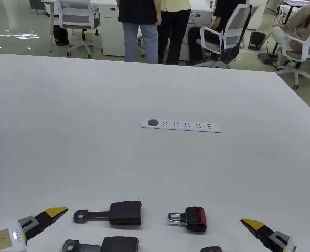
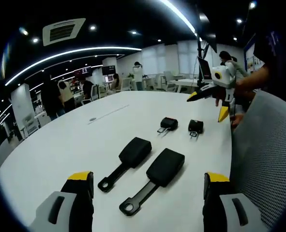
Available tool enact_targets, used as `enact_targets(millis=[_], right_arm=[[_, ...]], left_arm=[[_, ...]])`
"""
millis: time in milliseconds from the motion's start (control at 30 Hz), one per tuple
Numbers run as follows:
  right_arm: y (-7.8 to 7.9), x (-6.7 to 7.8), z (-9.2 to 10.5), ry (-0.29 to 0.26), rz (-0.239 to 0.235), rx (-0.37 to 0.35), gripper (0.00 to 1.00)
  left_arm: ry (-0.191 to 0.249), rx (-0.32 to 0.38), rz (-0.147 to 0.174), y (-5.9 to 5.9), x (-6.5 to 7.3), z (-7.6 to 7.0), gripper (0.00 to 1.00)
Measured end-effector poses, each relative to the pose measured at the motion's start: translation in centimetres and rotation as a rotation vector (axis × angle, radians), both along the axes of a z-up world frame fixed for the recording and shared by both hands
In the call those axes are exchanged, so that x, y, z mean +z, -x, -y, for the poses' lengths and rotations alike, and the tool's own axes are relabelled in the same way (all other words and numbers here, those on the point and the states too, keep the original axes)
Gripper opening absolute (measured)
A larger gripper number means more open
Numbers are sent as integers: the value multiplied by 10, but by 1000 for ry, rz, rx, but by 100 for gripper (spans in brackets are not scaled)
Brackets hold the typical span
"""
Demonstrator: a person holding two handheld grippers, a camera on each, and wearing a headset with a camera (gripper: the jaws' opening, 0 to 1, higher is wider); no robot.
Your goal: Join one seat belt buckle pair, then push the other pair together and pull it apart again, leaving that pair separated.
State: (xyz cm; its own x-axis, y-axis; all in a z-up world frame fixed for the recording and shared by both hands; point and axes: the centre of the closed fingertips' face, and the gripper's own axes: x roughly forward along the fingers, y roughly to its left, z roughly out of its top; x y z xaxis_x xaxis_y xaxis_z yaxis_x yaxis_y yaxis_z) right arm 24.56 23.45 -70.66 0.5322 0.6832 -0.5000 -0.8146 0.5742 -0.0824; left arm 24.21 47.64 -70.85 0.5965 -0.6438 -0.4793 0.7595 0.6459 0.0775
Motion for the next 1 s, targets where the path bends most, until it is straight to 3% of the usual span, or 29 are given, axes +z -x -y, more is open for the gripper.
enact_targets(millis=[1000], right_arm=[[-5, -1, 5, 39, 3, 28, 99]], left_arm=[[-15, -16, -4, -1, 0, 0, 97]])
